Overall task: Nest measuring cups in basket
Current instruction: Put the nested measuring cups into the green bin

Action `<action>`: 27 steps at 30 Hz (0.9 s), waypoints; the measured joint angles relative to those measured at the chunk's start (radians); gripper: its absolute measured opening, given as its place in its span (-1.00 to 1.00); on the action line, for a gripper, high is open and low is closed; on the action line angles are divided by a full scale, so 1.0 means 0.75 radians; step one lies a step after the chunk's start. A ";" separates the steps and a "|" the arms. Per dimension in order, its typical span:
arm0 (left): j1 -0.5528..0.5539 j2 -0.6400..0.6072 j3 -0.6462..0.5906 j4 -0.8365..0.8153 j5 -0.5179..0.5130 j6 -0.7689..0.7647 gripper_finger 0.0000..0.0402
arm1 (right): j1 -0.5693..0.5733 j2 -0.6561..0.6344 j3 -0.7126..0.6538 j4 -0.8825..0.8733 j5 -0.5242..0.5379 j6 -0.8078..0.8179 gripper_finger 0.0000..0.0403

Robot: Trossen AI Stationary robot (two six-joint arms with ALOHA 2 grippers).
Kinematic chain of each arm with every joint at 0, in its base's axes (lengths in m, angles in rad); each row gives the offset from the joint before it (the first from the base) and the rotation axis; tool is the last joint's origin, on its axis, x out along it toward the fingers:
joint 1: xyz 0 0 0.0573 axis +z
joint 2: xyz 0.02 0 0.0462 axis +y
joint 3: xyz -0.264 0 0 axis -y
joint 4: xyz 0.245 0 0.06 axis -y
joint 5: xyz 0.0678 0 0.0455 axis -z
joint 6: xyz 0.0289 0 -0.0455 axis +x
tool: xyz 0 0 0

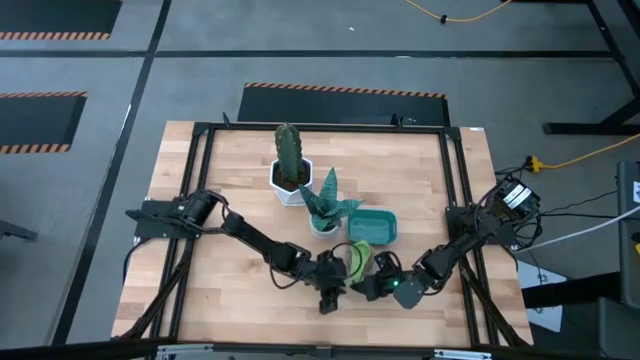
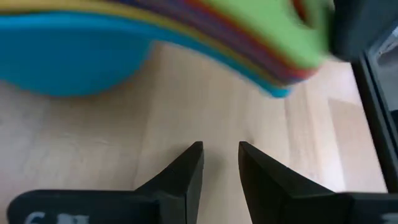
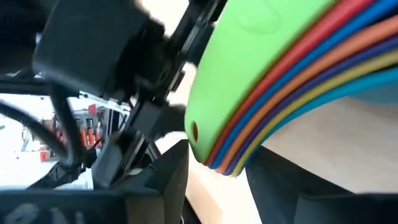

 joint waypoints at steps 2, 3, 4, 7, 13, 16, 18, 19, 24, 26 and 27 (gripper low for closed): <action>-0.007 -0.001 0.001 -0.004 -0.005 0.001 -0.52 | -0.002 0.000 0.000 -0.002 0.001 -0.001 -0.25; -0.010 -0.001 0.001 -0.004 -0.012 0.002 -0.52 | -0.003 0.000 0.000 -0.002 0.001 -0.001 -0.26; -0.009 -0.001 0.001 -0.004 -0.009 0.002 -0.52 | -0.003 0.000 0.000 -0.005 0.001 -0.001 -0.27; -0.004 -0.001 0.001 -0.007 -0.011 0.002 -0.52 | -0.001 0.000 0.000 -0.006 -0.007 -0.002 -0.28; 0.015 -0.001 0.001 -0.013 -0.041 0.008 -0.52 | -0.001 0.000 0.000 -0.006 -0.011 -0.003 -0.28; 0.035 -0.001 0.001 -0.014 -0.084 0.008 -0.52 | -0.001 0.000 0.000 -0.007 -0.013 -0.005 -0.28; 0.050 -0.001 0.001 -0.014 -0.096 0.008 -0.52 | -0.001 0.000 0.000 -0.007 -0.014 -0.005 -0.28; 0.057 -0.001 0.001 -0.013 -0.094 0.008 -0.52 | -0.001 0.000 0.000 -0.007 -0.014 -0.005 -0.28; 0.065 -0.001 0.001 -0.013 -0.105 0.009 -0.52 | -0.001 0.000 0.000 -0.009 -0.004 -0.026 -0.28; 0.064 -0.001 0.001 -0.013 -0.134 0.010 -0.52 | -0.001 0.000 0.000 -0.008 0.004 -0.060 -0.28; 0.064 -0.001 0.001 -0.013 -0.146 0.010 -0.52 | -0.001 0.000 0.000 -0.008 0.013 -0.068 -0.28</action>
